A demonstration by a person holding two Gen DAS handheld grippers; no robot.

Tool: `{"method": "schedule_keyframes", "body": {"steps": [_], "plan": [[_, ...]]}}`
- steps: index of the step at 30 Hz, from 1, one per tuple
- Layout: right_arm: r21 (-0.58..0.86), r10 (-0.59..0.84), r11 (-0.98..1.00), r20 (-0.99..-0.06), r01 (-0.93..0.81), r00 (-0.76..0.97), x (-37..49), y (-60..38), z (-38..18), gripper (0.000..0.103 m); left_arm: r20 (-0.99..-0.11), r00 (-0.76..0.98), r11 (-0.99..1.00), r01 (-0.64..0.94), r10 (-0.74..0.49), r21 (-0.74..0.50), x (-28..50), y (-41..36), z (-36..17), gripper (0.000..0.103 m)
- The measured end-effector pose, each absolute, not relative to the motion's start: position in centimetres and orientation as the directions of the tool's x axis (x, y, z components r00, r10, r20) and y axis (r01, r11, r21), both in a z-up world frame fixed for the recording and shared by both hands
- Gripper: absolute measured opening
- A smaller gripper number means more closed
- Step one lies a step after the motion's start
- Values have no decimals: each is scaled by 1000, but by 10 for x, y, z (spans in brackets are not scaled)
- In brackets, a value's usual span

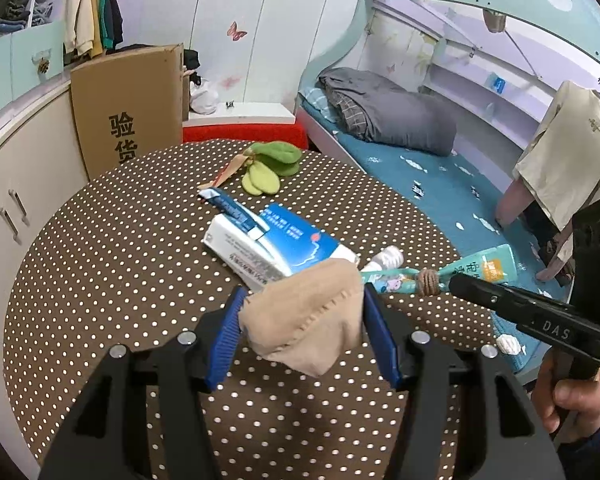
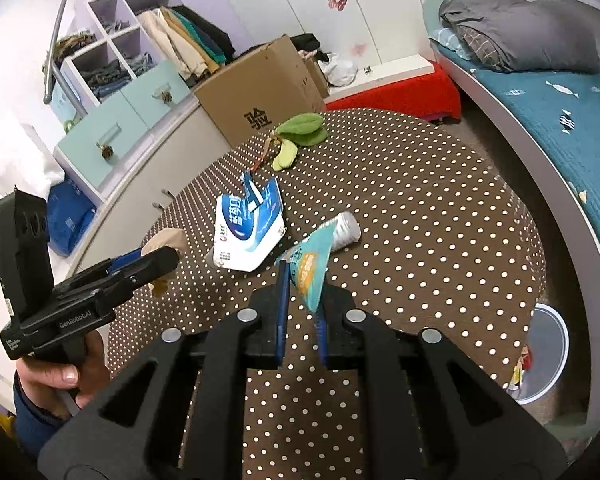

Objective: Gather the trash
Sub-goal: 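Carry the cloth and tube to the bin and open both grippers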

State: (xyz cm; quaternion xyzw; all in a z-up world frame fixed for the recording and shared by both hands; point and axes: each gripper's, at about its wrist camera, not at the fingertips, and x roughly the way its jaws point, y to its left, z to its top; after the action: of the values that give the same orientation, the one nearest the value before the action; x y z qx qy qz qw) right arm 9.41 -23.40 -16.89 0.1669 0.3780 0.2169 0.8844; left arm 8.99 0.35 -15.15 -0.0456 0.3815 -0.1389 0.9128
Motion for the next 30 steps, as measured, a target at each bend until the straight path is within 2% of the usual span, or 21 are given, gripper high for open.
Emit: {"method": "schedule_keyframes", "body": {"steps": [14, 23, 30], "plan": [[495, 469, 841, -466, -219, 750, 69, -295, -125, 11, -613, 702, 930, 307, -364, -201, 97, -47, -111, 57], [466, 286, 882, -399, -76, 871, 38, -373, -90, 11, -561, 670, 865, 460, -486, -199, 110, -142, -85, 57], [447, 100, 886, -444, 123, 890, 19, -443, -104, 11, -589, 571, 789, 580, -572, -203, 120, -232, -95, 57]]}}
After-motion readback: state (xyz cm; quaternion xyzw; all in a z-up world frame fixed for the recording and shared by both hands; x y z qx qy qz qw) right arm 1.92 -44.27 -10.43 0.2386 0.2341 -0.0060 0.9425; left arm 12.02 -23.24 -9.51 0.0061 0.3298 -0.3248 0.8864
